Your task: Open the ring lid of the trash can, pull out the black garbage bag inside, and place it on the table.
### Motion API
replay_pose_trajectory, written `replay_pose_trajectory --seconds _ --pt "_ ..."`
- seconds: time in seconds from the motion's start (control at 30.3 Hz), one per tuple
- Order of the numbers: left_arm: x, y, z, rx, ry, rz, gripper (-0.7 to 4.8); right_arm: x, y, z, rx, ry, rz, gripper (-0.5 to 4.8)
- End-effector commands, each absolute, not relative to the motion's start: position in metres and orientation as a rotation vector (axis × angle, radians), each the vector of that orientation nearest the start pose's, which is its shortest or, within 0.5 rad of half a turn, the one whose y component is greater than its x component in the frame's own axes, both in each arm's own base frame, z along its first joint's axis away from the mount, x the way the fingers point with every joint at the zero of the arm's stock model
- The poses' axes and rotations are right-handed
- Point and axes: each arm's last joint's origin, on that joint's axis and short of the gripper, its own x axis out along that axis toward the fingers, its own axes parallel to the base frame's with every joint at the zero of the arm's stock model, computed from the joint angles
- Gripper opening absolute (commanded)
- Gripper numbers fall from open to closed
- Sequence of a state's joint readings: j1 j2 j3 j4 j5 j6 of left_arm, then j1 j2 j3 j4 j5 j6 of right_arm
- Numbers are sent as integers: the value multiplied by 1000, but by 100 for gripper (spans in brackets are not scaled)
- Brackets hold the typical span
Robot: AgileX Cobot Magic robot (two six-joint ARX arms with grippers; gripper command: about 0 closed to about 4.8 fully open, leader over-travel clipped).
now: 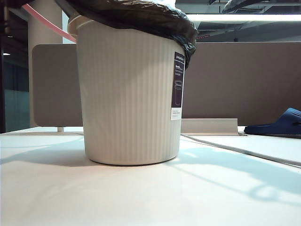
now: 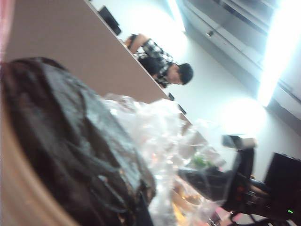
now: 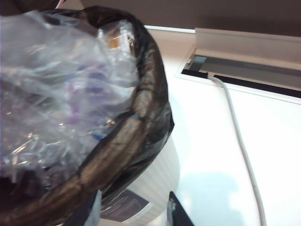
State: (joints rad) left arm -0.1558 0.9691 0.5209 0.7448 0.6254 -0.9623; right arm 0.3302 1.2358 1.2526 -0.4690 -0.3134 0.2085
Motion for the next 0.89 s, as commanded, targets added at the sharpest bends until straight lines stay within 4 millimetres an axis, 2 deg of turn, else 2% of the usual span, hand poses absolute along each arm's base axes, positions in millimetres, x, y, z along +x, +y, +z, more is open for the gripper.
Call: replay_pose_trajectory --seconds 0.03,0.16,0.33,0.46,0.49,0.53,0.56,0.59,0.89 --pt "201 -58 306 -828 77 -896 -6 249 95 376 193 505 579 179" --pt "208 -69 318 -828 80 -937 -6 254 97 371 192 525 575 179" --pt "223 -79 349 -811 46 -983 -6 258 97 367 185 542 521 179" --pt "230 -81 365 -799 30 -1007 -6 260 96 365 212 553 478 183" --pt "231 -82 368 -797 30 -1015 -6 261 96 365 222 559 465 202" --pt "232 -86 371 -796 29 -1028 -6 263 96 362 242 573 437 249" --pt "234 -88 372 -796 31 -1034 -6 264 96 360 248 582 418 274" --pt "235 -89 374 -798 33 -1039 -6 268 97 356 266 601 402 285" --pt "236 -91 378 -848 34 -1064 -6 276 100 322 316 691 405 285"
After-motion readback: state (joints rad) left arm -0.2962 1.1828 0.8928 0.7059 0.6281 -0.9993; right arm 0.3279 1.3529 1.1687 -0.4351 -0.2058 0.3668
